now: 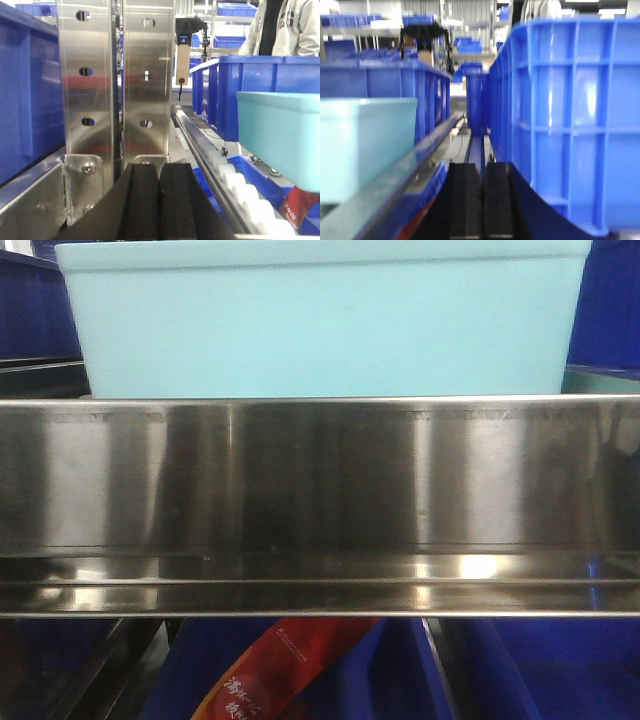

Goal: Fetch blue bin and place on conveyor start

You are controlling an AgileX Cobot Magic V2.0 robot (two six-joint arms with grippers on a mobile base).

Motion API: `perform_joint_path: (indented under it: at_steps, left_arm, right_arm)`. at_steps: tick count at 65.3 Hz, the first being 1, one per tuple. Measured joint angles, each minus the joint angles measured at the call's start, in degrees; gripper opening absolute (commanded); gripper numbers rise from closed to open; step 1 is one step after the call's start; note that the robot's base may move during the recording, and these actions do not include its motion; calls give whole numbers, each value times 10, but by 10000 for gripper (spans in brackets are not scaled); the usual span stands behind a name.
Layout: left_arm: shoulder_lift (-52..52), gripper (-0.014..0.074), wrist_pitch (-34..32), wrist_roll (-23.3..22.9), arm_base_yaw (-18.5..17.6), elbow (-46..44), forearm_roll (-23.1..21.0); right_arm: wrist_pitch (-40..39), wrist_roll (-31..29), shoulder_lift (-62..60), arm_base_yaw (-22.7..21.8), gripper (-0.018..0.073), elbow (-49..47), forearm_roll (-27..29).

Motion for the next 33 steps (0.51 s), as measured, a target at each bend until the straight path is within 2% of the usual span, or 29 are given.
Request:
perform_joint_path:
  at_steps: [3,8,14,18,23,29,33]
  left_arm:
    - [0,-111,9,0,0,-11,0]
    - [0,-107,42,0,0,-47,-1]
    - [-1,-46,91,0,0,-101,-1]
    - [1,43,120,0,0,-140,0]
    - [16,186,153,0,0,-183,0]
    - [46,382,175,0,0,-225,1]
    - [68,452,175,0,0,-241,3]
  right_arm:
    - [-1,0,0,0,-162,-3,5]
    - [42,2,-1,0,-158,-37,17]
    - [110,2,-1,0,-71,-103,21]
    - [148,2,0,0,36,-152,22]
    - [183,2,14,0,232,-199,23]
    - [196,3,43,0,477,-241,24]
    - [196,3,61,0,578,-254,24]
